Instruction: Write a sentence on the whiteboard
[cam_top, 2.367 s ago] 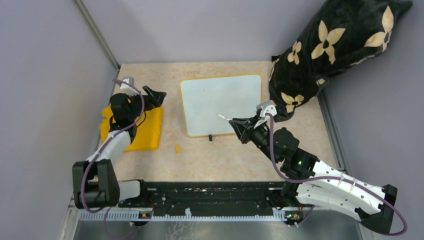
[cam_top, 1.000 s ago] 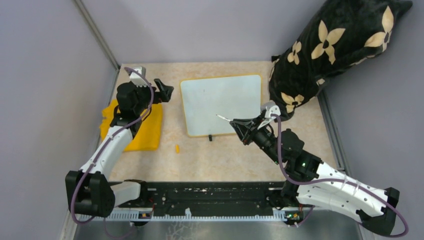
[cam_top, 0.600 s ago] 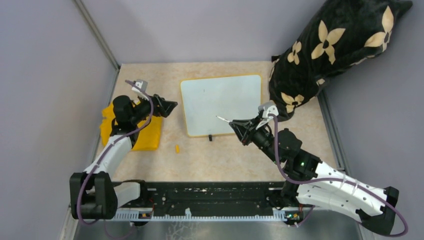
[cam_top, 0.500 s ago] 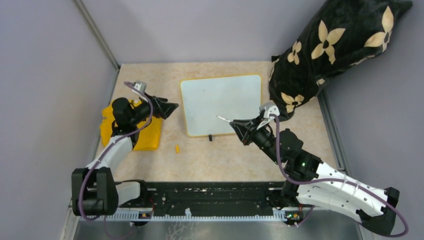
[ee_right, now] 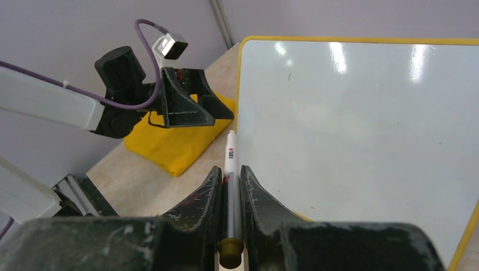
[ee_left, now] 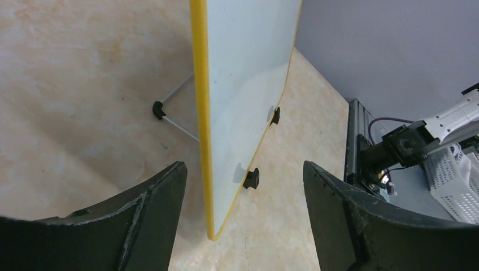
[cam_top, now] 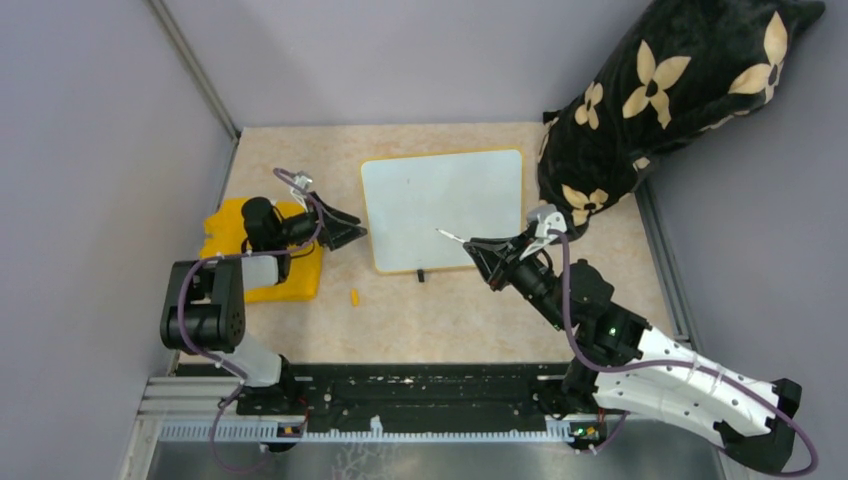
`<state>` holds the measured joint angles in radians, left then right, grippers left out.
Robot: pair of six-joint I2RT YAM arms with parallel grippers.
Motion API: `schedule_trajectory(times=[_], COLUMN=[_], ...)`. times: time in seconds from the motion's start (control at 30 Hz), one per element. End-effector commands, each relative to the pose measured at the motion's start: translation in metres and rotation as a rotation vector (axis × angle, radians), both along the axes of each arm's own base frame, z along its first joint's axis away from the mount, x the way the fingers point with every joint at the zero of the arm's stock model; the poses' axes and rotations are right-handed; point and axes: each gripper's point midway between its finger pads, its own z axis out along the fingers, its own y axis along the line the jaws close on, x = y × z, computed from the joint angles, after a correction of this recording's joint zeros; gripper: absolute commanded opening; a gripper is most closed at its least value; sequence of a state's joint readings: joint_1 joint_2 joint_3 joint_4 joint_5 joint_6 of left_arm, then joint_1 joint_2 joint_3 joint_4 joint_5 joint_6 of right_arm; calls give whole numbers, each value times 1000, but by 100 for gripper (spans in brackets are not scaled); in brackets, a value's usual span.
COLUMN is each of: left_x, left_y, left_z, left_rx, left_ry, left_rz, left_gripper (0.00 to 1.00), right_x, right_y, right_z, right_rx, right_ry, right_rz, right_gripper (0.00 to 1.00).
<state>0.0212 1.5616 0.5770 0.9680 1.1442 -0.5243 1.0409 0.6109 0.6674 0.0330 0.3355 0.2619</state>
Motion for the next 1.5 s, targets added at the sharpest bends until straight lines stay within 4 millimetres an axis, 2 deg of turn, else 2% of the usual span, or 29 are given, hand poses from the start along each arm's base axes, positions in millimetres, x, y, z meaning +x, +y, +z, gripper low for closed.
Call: schedule_trajectory(times=[0.0,0.4,0.5,0.57,0.87,1.07,1.47], left_x=[-3,-9,-5,-8,-5,-5,-2], left_y=[-4,-10,-14,-24,-26,-32,-32], left_z=[-3,-15,-21,-26,-33,-41,-45], left_rx=[7,-62,-64,-75,-92,-90,-80], left_ry=[-79,-128,-128,-119,-100,-91,-127], left_rz=[-100,-157,-178,-207,-214,-228,-203], left_gripper=[80,77,71,70,66,60,48], right_x=[1,7,8,9,11,11,11], right_y=[1,5,8,10,15,19,19], right_z=[6,-3,-3,-4,-5,-7,-9], right_rx=[10,-27,-27,-33,-35,-31,-26], right_ry=[-18,-7,-6,-3,11,23,38], right_rz=[-5,-23,-21,-19,-17,-7,-8], right_gripper=[0,0,0,0,0,0,0])
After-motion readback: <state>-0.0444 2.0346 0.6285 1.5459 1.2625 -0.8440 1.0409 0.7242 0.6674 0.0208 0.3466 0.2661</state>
